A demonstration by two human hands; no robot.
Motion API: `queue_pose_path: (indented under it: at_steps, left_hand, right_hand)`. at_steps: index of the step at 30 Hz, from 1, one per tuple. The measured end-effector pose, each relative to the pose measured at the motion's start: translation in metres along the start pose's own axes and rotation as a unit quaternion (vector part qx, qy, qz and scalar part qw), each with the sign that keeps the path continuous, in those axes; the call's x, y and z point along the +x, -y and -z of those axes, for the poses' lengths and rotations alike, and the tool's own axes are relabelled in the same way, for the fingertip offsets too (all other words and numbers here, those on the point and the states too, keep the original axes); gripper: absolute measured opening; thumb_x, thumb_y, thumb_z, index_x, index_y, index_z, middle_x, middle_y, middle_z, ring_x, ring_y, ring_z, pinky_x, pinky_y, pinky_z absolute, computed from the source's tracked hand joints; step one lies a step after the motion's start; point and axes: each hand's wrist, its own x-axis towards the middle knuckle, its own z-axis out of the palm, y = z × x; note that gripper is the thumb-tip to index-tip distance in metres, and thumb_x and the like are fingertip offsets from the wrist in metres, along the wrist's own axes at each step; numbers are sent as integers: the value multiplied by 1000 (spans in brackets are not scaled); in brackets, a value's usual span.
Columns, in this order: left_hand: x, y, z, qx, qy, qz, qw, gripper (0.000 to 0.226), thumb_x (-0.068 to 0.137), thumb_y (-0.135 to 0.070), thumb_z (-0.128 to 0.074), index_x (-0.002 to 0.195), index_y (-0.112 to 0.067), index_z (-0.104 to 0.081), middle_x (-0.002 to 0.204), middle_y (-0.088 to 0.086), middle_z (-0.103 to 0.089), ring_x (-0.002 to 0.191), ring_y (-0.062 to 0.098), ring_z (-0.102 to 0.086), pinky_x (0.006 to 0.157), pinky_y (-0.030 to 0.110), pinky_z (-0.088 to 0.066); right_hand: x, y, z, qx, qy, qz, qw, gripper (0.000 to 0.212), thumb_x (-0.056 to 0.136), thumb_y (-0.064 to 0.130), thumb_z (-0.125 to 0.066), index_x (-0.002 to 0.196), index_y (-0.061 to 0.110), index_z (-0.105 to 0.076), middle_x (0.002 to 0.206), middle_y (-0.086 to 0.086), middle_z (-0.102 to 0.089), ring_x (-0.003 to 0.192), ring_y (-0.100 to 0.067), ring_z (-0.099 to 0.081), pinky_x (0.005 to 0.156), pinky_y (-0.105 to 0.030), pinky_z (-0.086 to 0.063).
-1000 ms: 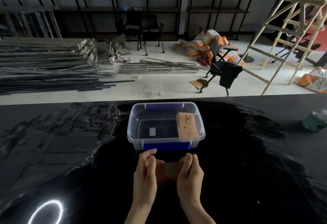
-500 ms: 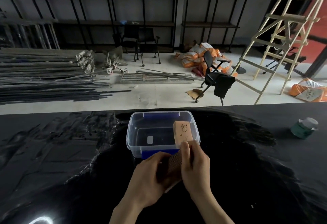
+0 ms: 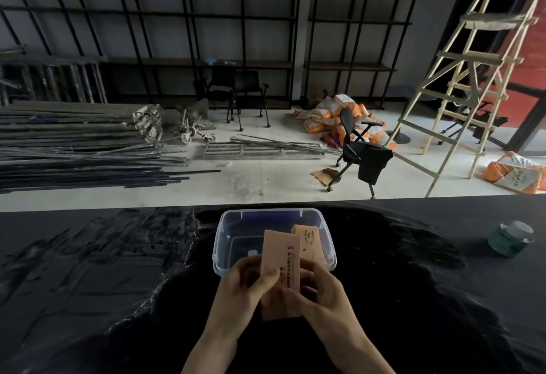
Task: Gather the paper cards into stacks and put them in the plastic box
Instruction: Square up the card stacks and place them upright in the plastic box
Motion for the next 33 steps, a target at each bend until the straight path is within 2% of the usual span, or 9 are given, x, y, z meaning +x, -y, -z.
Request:
queue_pose_path:
  at_steps: [3, 6, 10, 12, 14, 20, 26, 30, 33]
  left_hand:
    - [4, -2, 4, -5, -14, 5, 1000, 36, 82, -12, -82, 115, -15, -69, 100, 5, -82, 93, 16, -79, 74, 22, -62]
    - [8, -4, 6, -16, -58, 7, 998, 36, 80, -13, -84, 113, -16, -71, 97, 4, -82, 90, 15, -79, 76, 27, -60]
    - [12, -9, 15, -55, -141, 14, 988, 35, 84, -15, -81, 116, -13, -69, 96, 4, -79, 81, 12, -74, 64, 25, -54]
    - [15, -9, 20, -67, -154, 21, 986, 41, 84, -20, -81, 123, -14, -66, 100, 6, -77, 87, 15, -72, 63, 27, -53]
    - [18, -9, 23, -71, -161, 25, 984, 45, 84, -23, -81, 126, -15, -65, 102, 8, -77, 90, 17, -71, 62, 29, -54]
    - [20, -10, 22, -62, -166, 35, 984, 44, 85, -25, -80, 125, -16, -66, 101, 9, -78, 89, 19, -72, 57, 29, -53]
    - [32, -15, 11, -13, -149, 49, 987, 38, 84, -28, -81, 117, -18, -66, 102, 7, -76, 92, 21, -71, 55, 29, -56]
    - [47, -13, 1, 31, -118, 77, 990, 33, 83, -27, -81, 112, -15, -71, 101, 8, -78, 92, 24, -73, 52, 26, -55]
    - [59, -8, -6, 64, -98, 120, 986, 40, 80, -29, -83, 114, -14, -68, 105, 9, -77, 99, 27, -71, 64, 30, -51]
  right_hand:
    - [5, 3, -4, -29, 9, -8, 1000, 44, 83, 13, -84, 123, 20, -67, 107, -2, -79, 97, -18, -76, 77, -29, -62]
    - [12, 3, -9, -159, -22, 71, 984, 39, 86, 41, -76, 122, 31, -66, 108, 12, -77, 101, -6, -72, 86, -28, -61]
    - [31, -6, -2, -504, -32, 154, 849, 61, 98, 62, -47, 152, 34, -41, 148, 15, -50, 137, -9, -43, 117, -29, -29]
    - [38, -16, 0, -600, 30, 144, 787, 67, 100, 59, -42, 159, 32, -27, 162, 8, -36, 150, -17, -26, 123, -36, -8]
    - [40, -27, -1, -633, 72, 129, 760, 69, 99, 61, -33, 159, 30, -23, 164, 3, -34, 153, -23, -23, 125, -45, -6]
    - [29, -38, 0, -647, 60, 137, 748, 70, 94, 57, -42, 157, 28, -33, 158, 2, -44, 148, -25, -34, 125, -49, -17]
    - [-4, -49, -1, -669, 56, 168, 722, 69, 75, 70, -51, 130, 31, -66, 122, 8, -74, 111, -19, -71, 99, -45, -55]
    - [-16, -26, 22, -558, -21, 261, 788, 51, 88, 61, -56, 132, 36, -60, 128, 13, -67, 117, -9, -61, 100, -29, -47]
    - [-1, -5, 61, -472, -184, 232, 831, 49, 96, 51, -47, 133, 23, -64, 133, 2, -65, 121, -18, -59, 98, -39, -51]
